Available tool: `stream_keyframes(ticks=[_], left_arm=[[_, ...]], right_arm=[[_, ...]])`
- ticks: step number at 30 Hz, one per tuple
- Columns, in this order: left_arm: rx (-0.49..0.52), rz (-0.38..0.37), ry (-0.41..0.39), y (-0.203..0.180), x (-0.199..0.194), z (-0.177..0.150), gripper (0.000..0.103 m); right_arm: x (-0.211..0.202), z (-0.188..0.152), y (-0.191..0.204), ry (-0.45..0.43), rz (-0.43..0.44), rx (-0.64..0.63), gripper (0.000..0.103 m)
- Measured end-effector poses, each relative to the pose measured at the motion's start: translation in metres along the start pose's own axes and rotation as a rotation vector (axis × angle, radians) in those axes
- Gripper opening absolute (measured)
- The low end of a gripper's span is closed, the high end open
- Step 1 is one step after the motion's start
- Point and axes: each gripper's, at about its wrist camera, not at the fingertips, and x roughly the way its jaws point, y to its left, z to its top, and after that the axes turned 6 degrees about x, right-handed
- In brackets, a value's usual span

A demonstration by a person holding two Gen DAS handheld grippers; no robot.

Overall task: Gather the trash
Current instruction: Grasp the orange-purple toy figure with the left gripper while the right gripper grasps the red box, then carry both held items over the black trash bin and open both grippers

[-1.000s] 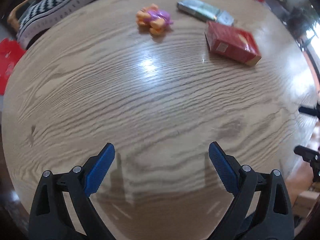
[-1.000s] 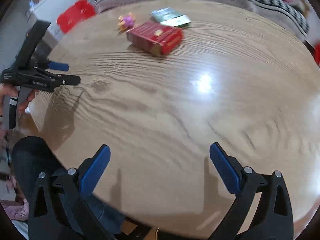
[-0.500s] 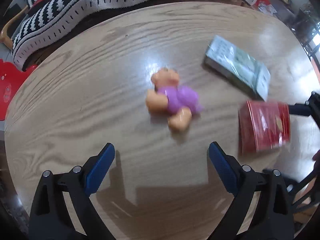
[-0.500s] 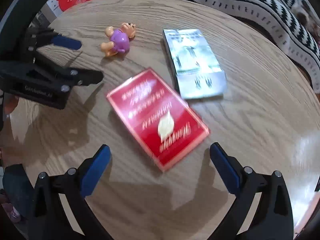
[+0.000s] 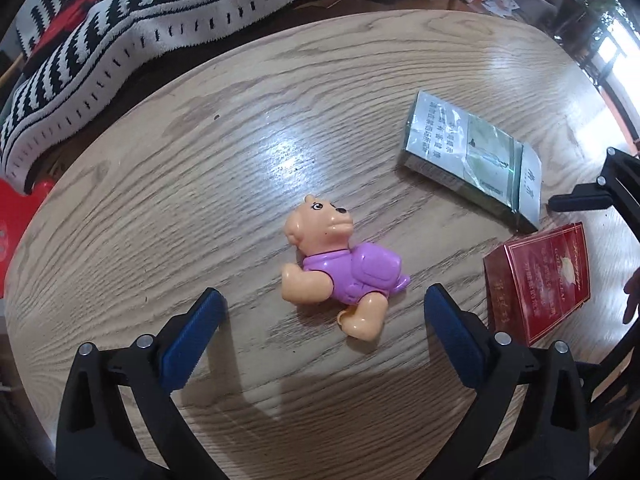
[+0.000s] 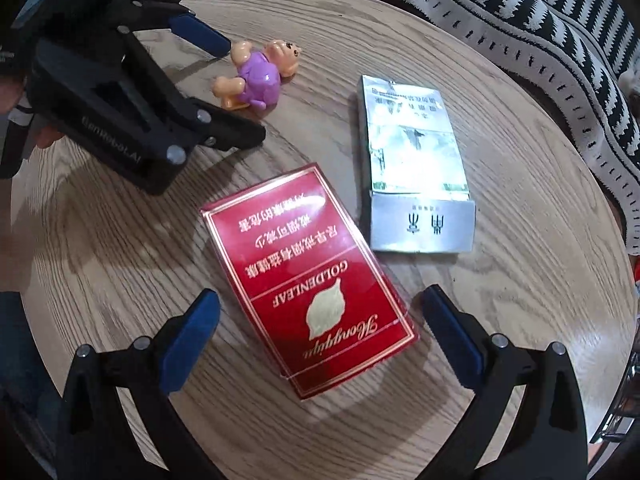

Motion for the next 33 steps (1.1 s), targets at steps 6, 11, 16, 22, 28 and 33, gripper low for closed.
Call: stream_keyframes(ticks=[6,11,16,22,28,33], left_arm=[[0.023,-0.006,0.002,-0.004,-0.003,-0.002,0.098],[0.022,-0.008,0.011,-0.003,-0.004,0.000,0.097],[0.036,0.008,-0.036,-0.010,-0.018,0.001,0.053],[0.087,0.044,-0.019,-0.033,-0.026,-0.011,0.053],[0.107,0.060,-0.027,-0.057,-0.051,-0.038,0.053],[0.149,0.065,-0.069,-0.091,-0.086,-0.060,0.053]], right_arm=[[0.007,0.014,0.000,0.010,0.008,-0.025,0.098],[0.009,0.021,0.001,0.030,-0.005,0.016,0.097],[-0.002,0.014,0.003,0.011,-0.012,0.024,0.064],[-0.016,-0.019,-0.002,-0.020,-0.051,0.105,0.061],[-0.044,-0.057,-0.012,-0.085,-0.064,0.221,0.061],[-0.073,-0.110,-0.019,-0.169,-0.068,0.358,0.061]])
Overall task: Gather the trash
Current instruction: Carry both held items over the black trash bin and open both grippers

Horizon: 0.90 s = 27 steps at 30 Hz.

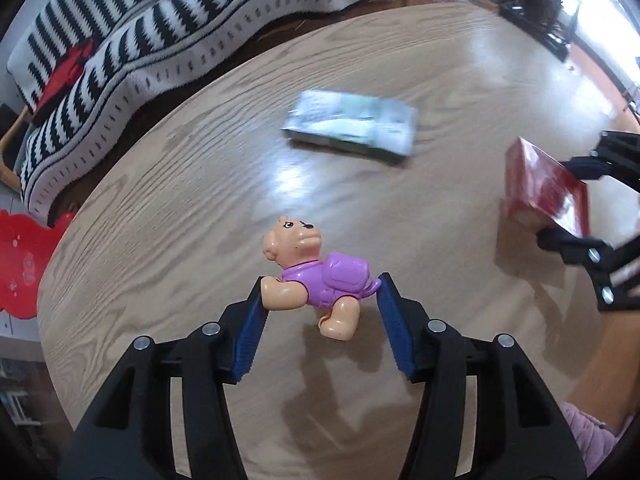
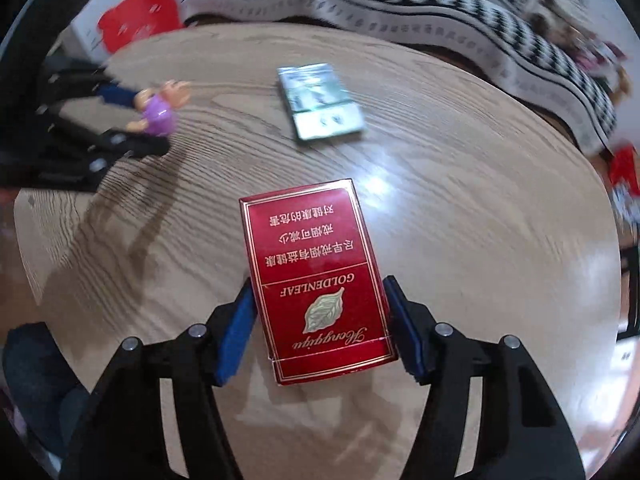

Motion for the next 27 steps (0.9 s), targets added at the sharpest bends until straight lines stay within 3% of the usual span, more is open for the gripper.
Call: stream_keyframes(ticks=[4,7,13,16,21,27], left_arm=[[0.083,-0.011,-0.046,-0.054,-0.032,-0.013,0.053],[0.110,-0.049,-0.085,-0.089,-0.049,-0.019,0.053],[0.183,-0.170,-0.161,-0.192,-0.075,-0.045,0.053],[0.236,-0.246,-0.166,-0.244,-0.077,-0.061,0.053],[0.279,-0.436,-0.100,-0.338,-0.051,-0.102,0.054],[0.295,-0.500,0.012,-0.403,0.001,-0.129,0.054]], right_arm=[[-0.034,-0.037,-0.028,-0.077,-0.004,0.129,0.061],[-0.067,-0.084,-0.055,-0.146,-0.006,0.264,0.061],[-0.118,-0.221,-0.093,-0.263,-0.035,0.537,0.061],[-0.123,-0.287,-0.103,-0.269,-0.050,0.644,0.061],[-0.107,-0.382,-0.115,-0.231,-0.026,0.844,0.062],[-0.070,-0.445,-0.125,-0.138,0.003,0.950,0.062]])
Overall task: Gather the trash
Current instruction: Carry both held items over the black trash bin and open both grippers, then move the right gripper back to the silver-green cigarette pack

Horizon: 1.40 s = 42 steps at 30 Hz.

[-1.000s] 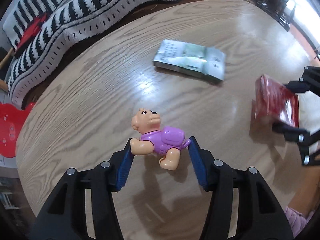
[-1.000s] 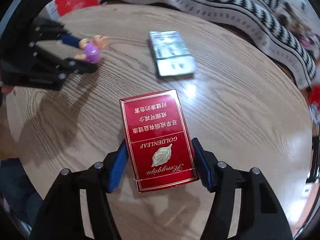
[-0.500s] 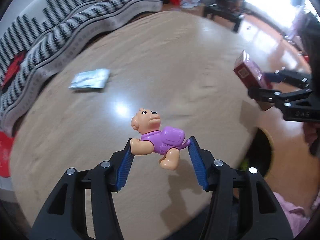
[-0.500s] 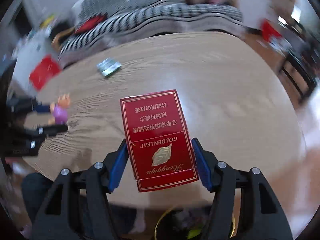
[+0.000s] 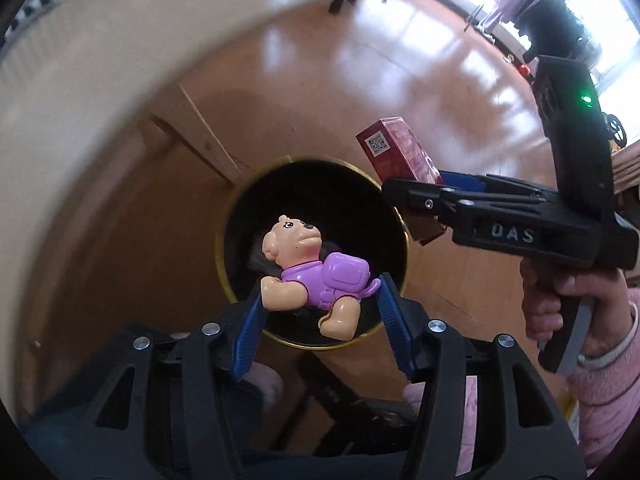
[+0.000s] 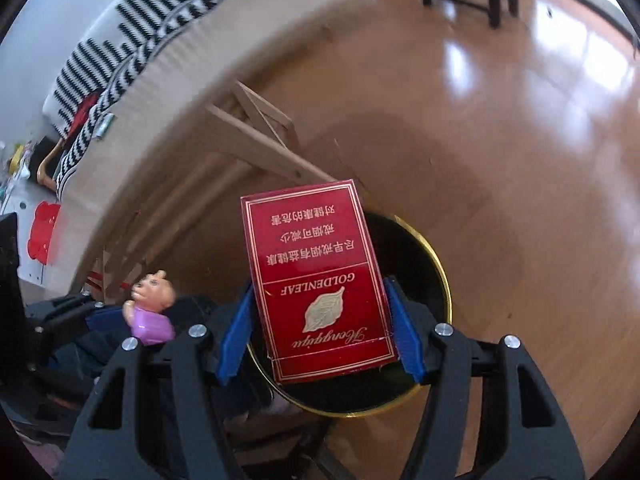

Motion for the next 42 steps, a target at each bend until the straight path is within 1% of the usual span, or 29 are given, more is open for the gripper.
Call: stream_keyframes(ticks=[3,5,9,10,13,21,24,30,31,32,33,34,35,36,37,39,42], left_arm=[[-0.025,-0.025,0.041,-0.004,0.023,-0.001,0.054],[-0.030,-0.034,0.070,-0.007,0.036,-0.002,0.054],[-0.026,-0.029,0.106,-0.002,0.051,-0.005,0.054],[-0.028,-0.029,0.114,0.004,0.054,-0.002,0.054],[-0.032,-0.028,0.130,0.009,0.060,-0.007,0.054],[-0.039,-0.034,0.136,0.007,0.063,-0.005,0.054],[-0.033,-0.036,0.136,0.006,0.064,-0.005,0.054],[-0.033,-0.039,0.136,0.006,0.063,-0.005,0.054],[-0.042,-0.042,0.142,0.007,0.063,-0.006,0.057],[-0.052,-0.043,0.151,0.008,0.064,-0.006,0.065],[-0.066,-0.043,0.158,0.010,0.065,-0.007,0.085],[-0.082,-0.040,0.149,0.011,0.063,-0.008,0.093],[-0.085,-0.036,0.140,0.011,0.061,-0.009,0.093],[-0.083,-0.030,0.137,0.011,0.058,-0.009,0.094],[-0.080,-0.022,0.134,0.012,0.056,-0.008,0.095],[-0.073,-0.004,0.112,0.012,0.045,-0.008,0.095],[-0.044,0.020,0.087,0.011,0.023,-0.006,0.095]], right_arm=[[0.011,-0.005,-0.016,0.027,0.007,0.039,0.062],[0.019,-0.007,-0.020,0.051,0.010,0.051,0.062],[0.040,-0.007,-0.018,0.101,0.012,0.064,0.062],[0.046,-0.007,-0.019,0.119,0.014,0.073,0.062],[0.056,-0.005,-0.019,0.136,-0.005,0.082,0.062],[0.060,-0.009,-0.029,0.148,-0.014,0.117,0.062],[0.059,-0.010,-0.028,0.148,-0.021,0.105,0.062],[0.056,-0.011,-0.026,0.154,-0.009,0.099,0.063],[0.056,-0.011,-0.026,0.155,-0.005,0.104,0.064],[0.054,-0.009,-0.027,0.154,-0.001,0.113,0.065],[0.053,-0.008,-0.028,0.151,0.006,0.119,0.067],[0.050,-0.006,-0.028,0.144,0.010,0.129,0.075],[0.045,-0.003,-0.029,0.134,0.011,0.133,0.080],[0.041,0.000,-0.028,0.127,0.014,0.134,0.088],[0.037,0.002,-0.028,0.122,0.023,0.133,0.091],[0.027,0.007,-0.026,0.097,0.030,0.131,0.092],[0.001,0.017,-0.023,0.002,0.027,0.142,0.093]])
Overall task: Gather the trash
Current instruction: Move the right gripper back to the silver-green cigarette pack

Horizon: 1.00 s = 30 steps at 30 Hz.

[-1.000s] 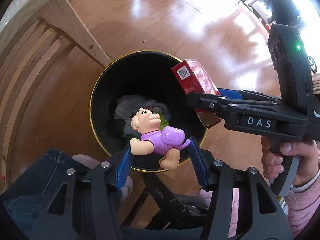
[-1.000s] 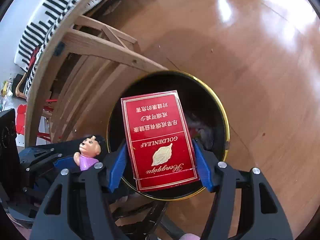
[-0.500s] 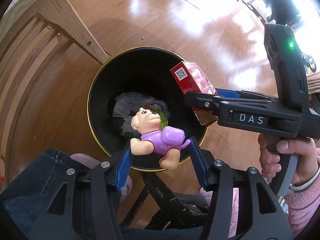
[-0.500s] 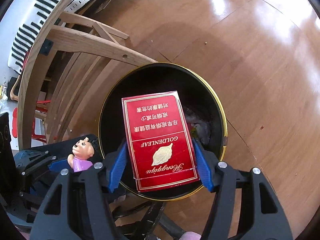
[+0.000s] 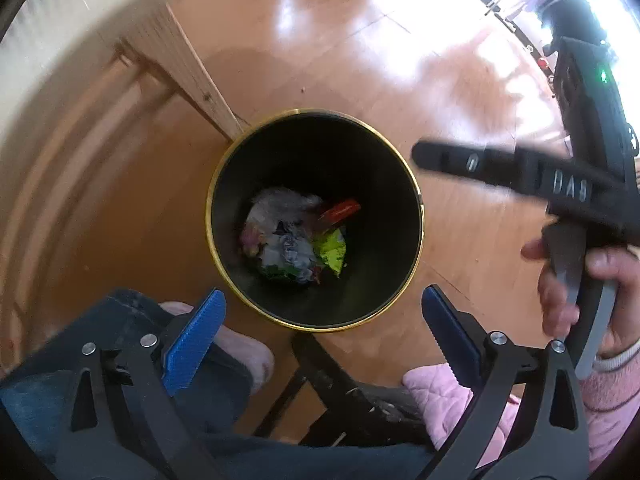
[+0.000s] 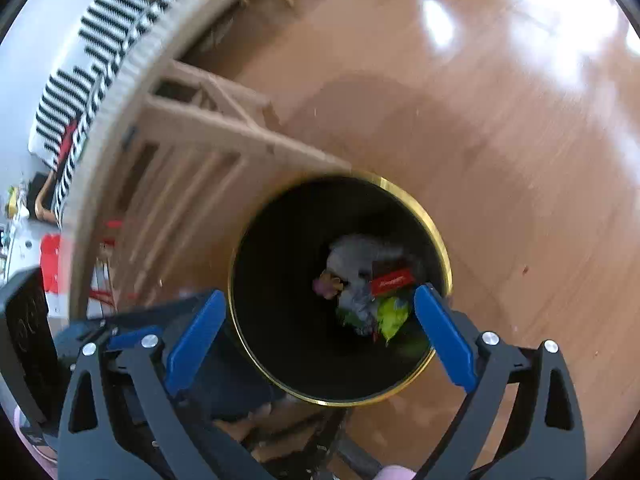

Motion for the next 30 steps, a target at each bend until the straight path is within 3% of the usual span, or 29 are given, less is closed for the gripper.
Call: stream_keyframes(ticks=[3,7,12,16,21,25,30], left_arm=[[0.044,0.040,-0.074,-0.001,-0.032,0.000,0.095],[0.039,0.130,-0.164,0.020,-0.075,0.000,0.096],[-0.176,0.210,-0.280,0.095,-0.135,-0.011,0.096],[-0.376,0.327,-0.353,0.163,-0.178,-0.047,0.096],[-0.559,0.448,-0.326,0.234,-0.188,-0.096,0.096],[-0.653,0.455,-0.320,0.280,-0.190,-0.120,0.096],[-0.680,0.458,-0.325,0.325,-0.193,-0.121,0.096]], right_arm=[[-0.025,0.008,0.014,-0.089,0.009,-0.013,0.096],[-0.041,0.017,0.059,-0.164,0.003,-0.130,0.096],[-0.039,0.027,0.145,-0.204,0.017,-0.323,0.096],[-0.011,0.028,0.225,-0.164,0.037,-0.501,0.096],[0.040,0.014,0.307,-0.104,0.012,-0.693,0.096],[0.078,0.008,0.358,-0.049,-0.014,-0.781,0.096],[0.119,0.017,0.403,-0.007,-0.038,-0.830,0.096]])
